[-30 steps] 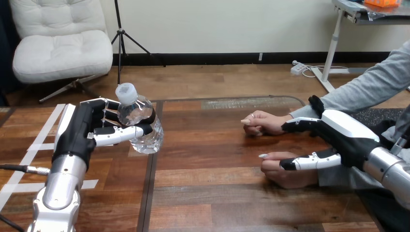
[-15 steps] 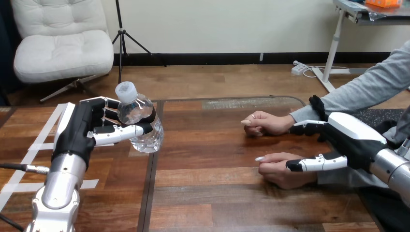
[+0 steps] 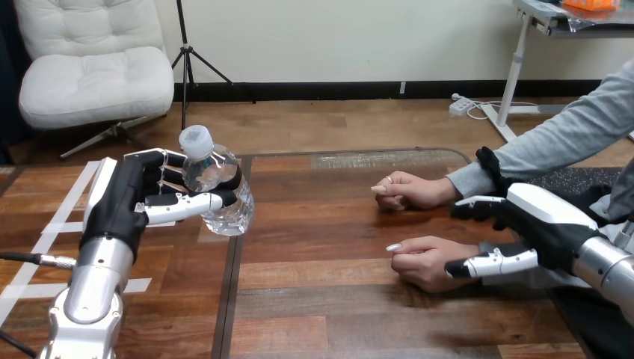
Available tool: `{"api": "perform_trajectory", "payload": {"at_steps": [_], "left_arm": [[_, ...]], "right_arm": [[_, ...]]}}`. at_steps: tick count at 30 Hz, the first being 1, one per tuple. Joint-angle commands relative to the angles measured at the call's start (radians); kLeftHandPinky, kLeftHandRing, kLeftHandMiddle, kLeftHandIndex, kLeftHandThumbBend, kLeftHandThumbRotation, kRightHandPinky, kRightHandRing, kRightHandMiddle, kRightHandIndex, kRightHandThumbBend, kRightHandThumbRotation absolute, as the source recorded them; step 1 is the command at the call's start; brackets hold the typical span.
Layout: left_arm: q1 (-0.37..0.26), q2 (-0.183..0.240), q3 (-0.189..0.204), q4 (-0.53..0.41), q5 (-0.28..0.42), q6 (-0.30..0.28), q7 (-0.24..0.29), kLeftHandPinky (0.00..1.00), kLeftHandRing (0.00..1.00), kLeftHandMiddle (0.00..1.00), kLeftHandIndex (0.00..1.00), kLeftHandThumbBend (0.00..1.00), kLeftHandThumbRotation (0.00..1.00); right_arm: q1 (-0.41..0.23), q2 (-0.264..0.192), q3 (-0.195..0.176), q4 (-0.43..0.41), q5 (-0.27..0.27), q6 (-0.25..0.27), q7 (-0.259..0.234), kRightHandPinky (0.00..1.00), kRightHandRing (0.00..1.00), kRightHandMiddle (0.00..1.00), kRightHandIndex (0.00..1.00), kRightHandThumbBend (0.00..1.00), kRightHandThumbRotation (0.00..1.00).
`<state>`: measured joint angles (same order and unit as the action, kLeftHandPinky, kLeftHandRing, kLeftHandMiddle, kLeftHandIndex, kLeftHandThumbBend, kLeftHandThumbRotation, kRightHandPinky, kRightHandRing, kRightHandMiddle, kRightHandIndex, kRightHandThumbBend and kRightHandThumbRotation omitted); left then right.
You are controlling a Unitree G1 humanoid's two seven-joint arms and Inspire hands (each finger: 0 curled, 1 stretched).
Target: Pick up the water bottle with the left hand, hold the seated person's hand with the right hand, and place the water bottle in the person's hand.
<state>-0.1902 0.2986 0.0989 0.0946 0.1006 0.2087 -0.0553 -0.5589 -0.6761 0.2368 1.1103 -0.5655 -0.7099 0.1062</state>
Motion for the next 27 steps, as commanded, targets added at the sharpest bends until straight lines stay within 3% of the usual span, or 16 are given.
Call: {"api": "perform_trajectory", "payload": {"at_steps": [1,27], "left_arm": [[-0.034,0.016,0.024,-0.081,-0.011,-0.007,-0.001,0.31,0.37,0.43,0.44,0.68,0.0],[-0.023,0.02,0.034,-0.087,-0.025,-0.006,-0.012,0.31,0.37,0.42,0.44,0.68,0.0]], "right_arm": [[-0.093,-0.034,0.006,0.006,0.003,0.004,-0.006,0.76,0.85,0.85,0.83,1.0,0.62],[-0.129,-0.055,0.052,0.015,-0.06,0.048,-0.033,0.81,0.84,0.85,0.83,1.0,0.5]]}}
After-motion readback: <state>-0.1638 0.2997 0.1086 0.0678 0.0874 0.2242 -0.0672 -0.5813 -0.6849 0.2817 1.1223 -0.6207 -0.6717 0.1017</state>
